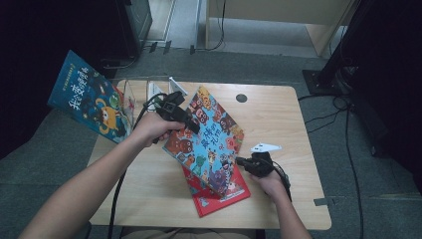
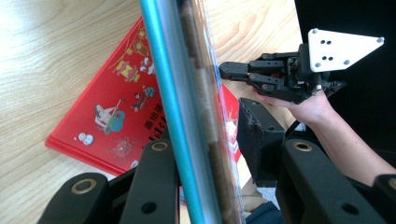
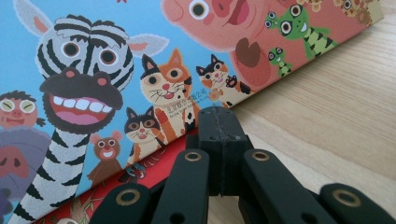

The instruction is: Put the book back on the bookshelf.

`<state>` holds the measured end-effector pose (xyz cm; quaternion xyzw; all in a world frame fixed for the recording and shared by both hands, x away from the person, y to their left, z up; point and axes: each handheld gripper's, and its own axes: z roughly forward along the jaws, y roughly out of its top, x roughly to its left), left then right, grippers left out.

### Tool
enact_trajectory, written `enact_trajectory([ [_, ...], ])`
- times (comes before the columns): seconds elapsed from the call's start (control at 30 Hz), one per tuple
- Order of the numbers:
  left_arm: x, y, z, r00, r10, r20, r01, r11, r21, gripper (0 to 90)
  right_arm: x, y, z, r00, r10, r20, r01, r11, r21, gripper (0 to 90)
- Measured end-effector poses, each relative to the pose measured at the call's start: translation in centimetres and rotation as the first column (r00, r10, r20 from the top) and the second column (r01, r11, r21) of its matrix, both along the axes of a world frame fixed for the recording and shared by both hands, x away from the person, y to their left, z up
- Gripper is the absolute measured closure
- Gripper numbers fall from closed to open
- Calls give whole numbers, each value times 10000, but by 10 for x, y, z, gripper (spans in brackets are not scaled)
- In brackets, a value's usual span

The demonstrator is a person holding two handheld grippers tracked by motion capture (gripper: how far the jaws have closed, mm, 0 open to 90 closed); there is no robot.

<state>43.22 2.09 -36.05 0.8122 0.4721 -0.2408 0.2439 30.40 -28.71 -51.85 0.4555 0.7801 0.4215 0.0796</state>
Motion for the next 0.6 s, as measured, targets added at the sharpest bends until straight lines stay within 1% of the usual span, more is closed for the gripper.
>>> enact_trajectory([
  [0.1,1,0,0,10000,-12,45,11,9998,215,692,2,1,0,9999,83,57,-83,10000,-25,900],
  [0.2,3,1,-2,10000,-3,-92,6,9995,316,710,3,3,0,9998,177,37,-176,9998,-38,900],
  [0.3,5,1,-3,9997,70,-212,-64,9996,271,723,4,5,0,9998,209,66,-209,9998,-69,900],
  [0.43,7,1,-3,9991,116,-401,-114,9999,56,760,6,6,0,9992,363,188,-359,9991,-212,900],
  [0.57,10,-3,1,9982,54,-589,-53,10000,11,782,6,7,1,9988,437,203,-431,9986,-298,900],
  [0.6,10,-4,3,9982,25,-606,-21,10000,70,787,6,7,1,9986,484,228,-474,9981,-400,900],
])
